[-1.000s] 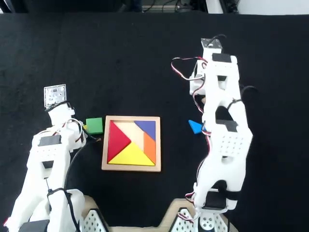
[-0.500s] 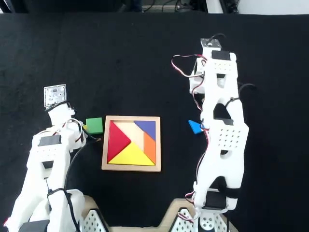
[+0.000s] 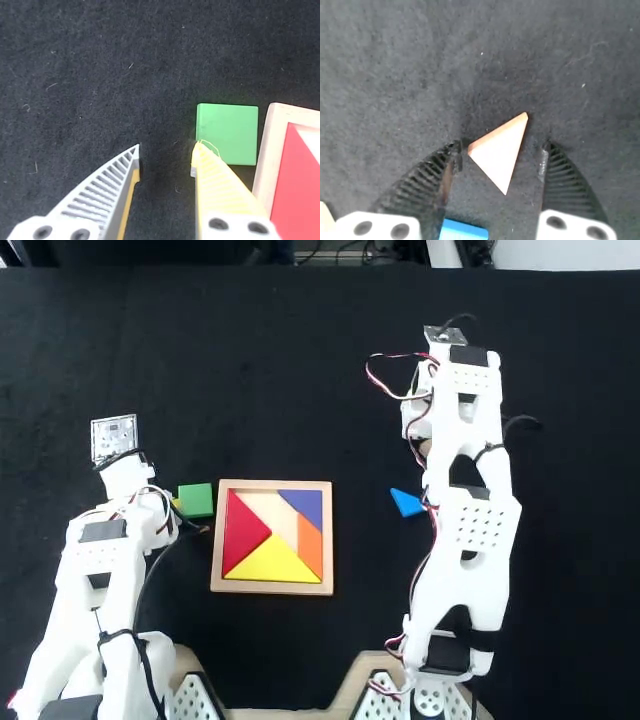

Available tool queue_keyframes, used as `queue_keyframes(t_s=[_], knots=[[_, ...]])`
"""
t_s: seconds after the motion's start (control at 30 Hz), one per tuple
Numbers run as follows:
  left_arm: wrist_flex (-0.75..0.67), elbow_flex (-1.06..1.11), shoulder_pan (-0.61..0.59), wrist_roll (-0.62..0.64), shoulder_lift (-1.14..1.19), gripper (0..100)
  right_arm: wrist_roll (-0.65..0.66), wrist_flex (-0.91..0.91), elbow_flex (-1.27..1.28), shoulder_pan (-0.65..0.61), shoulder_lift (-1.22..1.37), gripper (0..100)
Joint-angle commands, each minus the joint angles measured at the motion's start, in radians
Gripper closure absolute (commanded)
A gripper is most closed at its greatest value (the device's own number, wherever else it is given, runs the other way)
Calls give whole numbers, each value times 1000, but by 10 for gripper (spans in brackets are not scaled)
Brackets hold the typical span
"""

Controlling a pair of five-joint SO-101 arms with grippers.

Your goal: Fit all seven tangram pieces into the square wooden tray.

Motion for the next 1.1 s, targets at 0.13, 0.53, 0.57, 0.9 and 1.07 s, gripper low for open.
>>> queue_keyframes(t_s=[0.13, 0.53, 0.57, 0.9, 1.07], knots=[[-12, -5, 13, -11, -8, 830, 9, -11, -53, 0, -12, 751], [-12, -5, 13, -11, -8, 830, 9, -21, -48, -3, -12, 751], [-12, -5, 13, -11, -8, 830, 9, -21, -45, -3, -12, 751], [-12, -5, 13, -11, -8, 830, 11, -17, -53, -3, 24, 815], [-12, -5, 13, -11, -8, 830, 11, -25, -54, -3, 50, 838]])
